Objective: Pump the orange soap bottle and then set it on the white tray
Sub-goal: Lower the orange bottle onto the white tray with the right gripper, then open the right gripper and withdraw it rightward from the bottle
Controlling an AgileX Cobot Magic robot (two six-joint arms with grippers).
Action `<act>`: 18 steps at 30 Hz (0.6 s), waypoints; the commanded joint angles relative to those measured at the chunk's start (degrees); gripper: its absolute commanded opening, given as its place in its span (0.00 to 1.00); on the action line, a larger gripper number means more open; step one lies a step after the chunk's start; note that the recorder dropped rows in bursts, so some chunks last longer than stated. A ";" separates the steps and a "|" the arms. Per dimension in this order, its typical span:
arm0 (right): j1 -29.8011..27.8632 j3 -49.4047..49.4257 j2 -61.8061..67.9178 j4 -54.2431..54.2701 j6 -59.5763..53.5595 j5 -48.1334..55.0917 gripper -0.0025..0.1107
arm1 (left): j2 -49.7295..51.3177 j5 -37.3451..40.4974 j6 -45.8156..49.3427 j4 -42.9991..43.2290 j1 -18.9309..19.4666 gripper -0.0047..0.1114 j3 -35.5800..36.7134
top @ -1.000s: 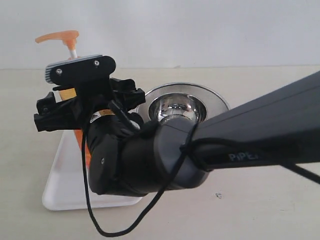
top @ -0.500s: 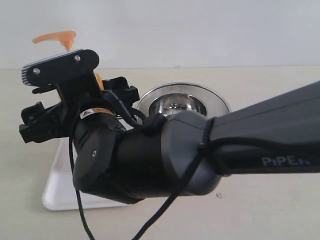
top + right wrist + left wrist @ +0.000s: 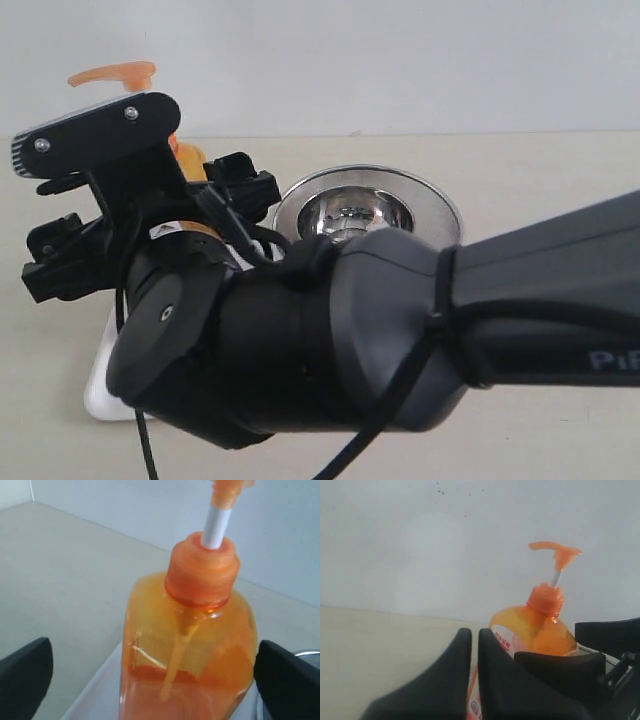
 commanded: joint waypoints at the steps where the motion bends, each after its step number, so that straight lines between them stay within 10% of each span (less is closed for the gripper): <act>1: 1.41 0.48 -0.90 4.23 -4.50 -3.93 0.95 | -0.37 0.50 0.35 -0.38 0.07 0.08 0.20; 18: 6.59 14.97 -12.04 4.80 -2.97 -14.29 0.95 | -0.37 1.29 0.60 -0.38 0.07 0.08 0.20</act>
